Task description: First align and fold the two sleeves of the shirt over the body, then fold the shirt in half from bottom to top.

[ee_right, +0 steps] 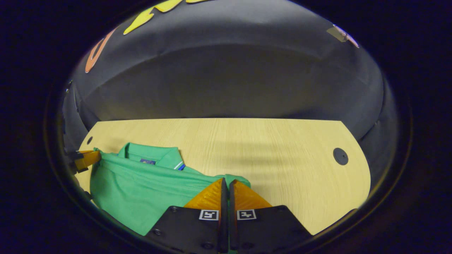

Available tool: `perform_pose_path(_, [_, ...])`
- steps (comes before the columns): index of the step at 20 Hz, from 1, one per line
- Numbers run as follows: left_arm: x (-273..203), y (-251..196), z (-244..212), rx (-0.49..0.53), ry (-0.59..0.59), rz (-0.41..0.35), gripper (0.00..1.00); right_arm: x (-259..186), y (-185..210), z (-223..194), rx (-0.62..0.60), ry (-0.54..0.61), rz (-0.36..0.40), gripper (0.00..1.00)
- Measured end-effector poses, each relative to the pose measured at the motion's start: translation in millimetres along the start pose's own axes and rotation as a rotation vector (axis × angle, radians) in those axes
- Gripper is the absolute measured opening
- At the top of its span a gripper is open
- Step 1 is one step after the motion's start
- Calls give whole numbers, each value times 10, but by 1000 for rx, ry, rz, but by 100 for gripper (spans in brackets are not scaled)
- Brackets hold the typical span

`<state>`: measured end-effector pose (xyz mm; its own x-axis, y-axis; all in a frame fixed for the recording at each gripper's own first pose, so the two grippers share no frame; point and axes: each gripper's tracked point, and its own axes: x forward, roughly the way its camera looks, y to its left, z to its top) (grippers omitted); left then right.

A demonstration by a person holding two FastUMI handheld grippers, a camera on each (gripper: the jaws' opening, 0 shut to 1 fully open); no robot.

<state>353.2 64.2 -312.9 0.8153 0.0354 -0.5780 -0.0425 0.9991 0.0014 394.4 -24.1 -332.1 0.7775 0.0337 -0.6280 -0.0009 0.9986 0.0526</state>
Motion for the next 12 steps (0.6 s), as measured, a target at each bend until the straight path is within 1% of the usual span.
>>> perform_pose_path(1, [-15, 19, -5, -2, -3, 2, 9, -10, -7, 2, -9, 0, -2, 8])
perform_pose_path(2, [-10, 30, -8, 0, 1, 1, 17, -18, -21, -3, -20, 4, -8, 9])
perform_pose_path(3, [-30, 24, -6, 2, 5, -3, 23, -41, -42, -4, -37, 4, -22, 20])
perform_pose_path(4, [-66, 19, 9, -1, 3, -8, 30, -75, -74, 17, -49, -5, -30, 38])
perform_pose_path(6, [-159, -34, 78, -28, -10, -28, 83, -187, -76, 99, -43, -20, -28, 72])
perform_pose_path(7, [-240, -31, 105, -33, -15, -33, 92, -265, -63, 141, -38, -31, -20, 89])
perform_pose_path(8, [-332, 5, 176, -35, -26, -19, 100, -359, -73, 217, -38, -53, -25, 91])
perform_pose_path(9, [-412, 5, 224, -44, -35, -23, 100, -479, -103, 272, -47, -65, -35, 96])
perform_pose_path(11, [-684, 9, 334, -68, -51, -41, 100, -804, -111, 402, -64, -98, -50, 96])
perform_pose_path(12, [-848, 28, 413, -73, -65, -43, 100, -1001, -76, 483, -57, -120, -41, 94])
